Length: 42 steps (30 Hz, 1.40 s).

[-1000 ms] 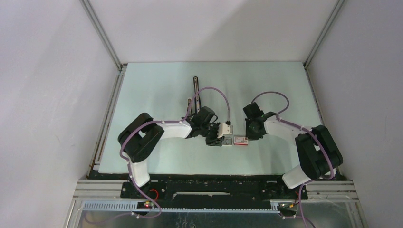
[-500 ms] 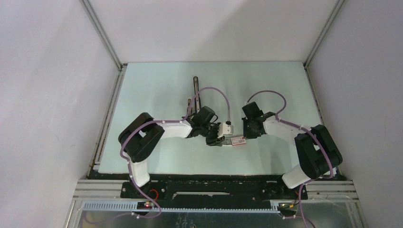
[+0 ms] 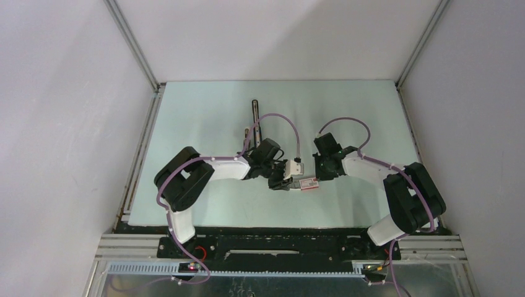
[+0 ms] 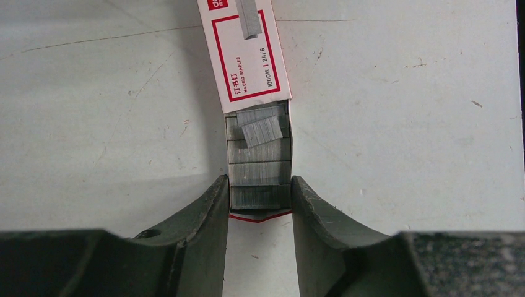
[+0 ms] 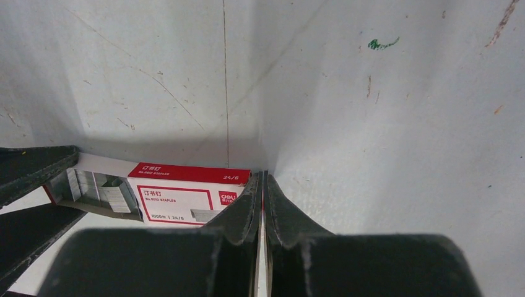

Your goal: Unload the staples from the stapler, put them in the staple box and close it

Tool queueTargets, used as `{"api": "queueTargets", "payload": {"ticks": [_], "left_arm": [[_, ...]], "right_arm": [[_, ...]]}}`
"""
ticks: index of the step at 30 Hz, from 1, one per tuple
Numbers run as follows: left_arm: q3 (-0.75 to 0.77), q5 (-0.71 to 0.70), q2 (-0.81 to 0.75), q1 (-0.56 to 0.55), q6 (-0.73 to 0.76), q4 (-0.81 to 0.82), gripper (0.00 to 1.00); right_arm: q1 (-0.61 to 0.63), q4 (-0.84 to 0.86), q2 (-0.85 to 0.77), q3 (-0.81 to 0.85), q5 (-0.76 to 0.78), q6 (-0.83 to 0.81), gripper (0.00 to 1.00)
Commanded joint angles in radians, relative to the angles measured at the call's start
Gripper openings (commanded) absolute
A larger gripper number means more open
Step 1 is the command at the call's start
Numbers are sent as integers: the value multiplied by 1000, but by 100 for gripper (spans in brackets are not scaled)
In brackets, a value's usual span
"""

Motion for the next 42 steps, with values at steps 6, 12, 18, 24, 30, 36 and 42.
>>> {"api": "queueTargets", "payload": {"ticks": [6,12,18,24,30,36,42], "left_arm": [[-44,-109,55,-9,2,-78,42],[-45,-103,56,-8,3,-78,42],[-47,-90,53,-8,7,-78,42],[-49,-92,52,-8,5,-79,44],[-64,-103,6,-9,3,-75,52],[-97,-121,-90,-7,-28,-35,64],[-141,-133,-191,-9,-73,9,69]], "right_arm": [[36,-20,-13,24,-9,40,10],[53,16,3,24,-25,81,10],[58,66,17,24,-92,103,10],[60,55,15,24,-77,116,10],[33,-2,-30,24,36,123,10],[17,-23,-69,19,55,113,10],[3,-23,-99,1,54,114,10]]}}
